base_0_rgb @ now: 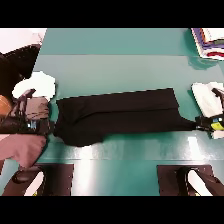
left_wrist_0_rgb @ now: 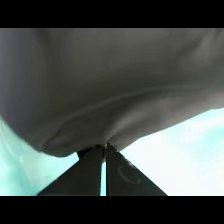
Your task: Fold the shirts.
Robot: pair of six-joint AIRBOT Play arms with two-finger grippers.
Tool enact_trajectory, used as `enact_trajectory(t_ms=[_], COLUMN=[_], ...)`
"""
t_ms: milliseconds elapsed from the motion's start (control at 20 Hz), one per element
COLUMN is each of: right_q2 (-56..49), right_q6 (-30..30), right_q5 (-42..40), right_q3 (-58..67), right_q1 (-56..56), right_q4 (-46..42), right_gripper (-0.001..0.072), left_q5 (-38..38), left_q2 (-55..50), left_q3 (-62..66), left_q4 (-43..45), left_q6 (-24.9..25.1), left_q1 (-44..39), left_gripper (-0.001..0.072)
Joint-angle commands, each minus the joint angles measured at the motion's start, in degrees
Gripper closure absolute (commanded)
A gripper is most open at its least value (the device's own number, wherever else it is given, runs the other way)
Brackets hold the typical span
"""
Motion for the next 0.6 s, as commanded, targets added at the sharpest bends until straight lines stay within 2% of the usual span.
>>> enact_trajectory(t_ms=[0, 150, 300, 450, 500, 550], right_q2=[-8.74, -20.55, -30.56, -37.99, -39.87, -41.42], right_q6=[1.36, 1.49, 1.46, 1.42, 1.07, -0.59], right_q5=[-4.04, -8.33, -9.77, -9.86, -9.64, -9.64], right_q3=[7.98, 16.94, 24.39, 31.08, 33.03, 34.69], right_q1=[5.03, 7.72, 9.46, 10.01, 10.01, 9.66], right_q4=[-0.59, -0.52, -0.52, -0.33, 1.25, 3.91], right_gripper=[0.0693, 0.0692, 0.0690, 0.0690, 0.0689, 0.0670], left_q5=[9.90, 15.69, 22.47, 25.29, 25.92, 26.80], left_q2=[-9.55, -23.21, -33.55, -38.73, -39.04, -39.04], left_q3=[5.81, 10.21, 12.90, 14.82, 15.04, 15.17], left_q4=[0.26, 0.22, 0.15, -0.24, -0.22, -0.26], left_q6=[4.31, 8.02, 8.39, 8.31, 8.33, 8.17], left_q1=[0.04, 0.04, 0.04, 0.04, 0.04, 0.11], left_gripper=[0.0688, 0.0686, 0.0686, 0.0683, 0.0645, 0.0335])
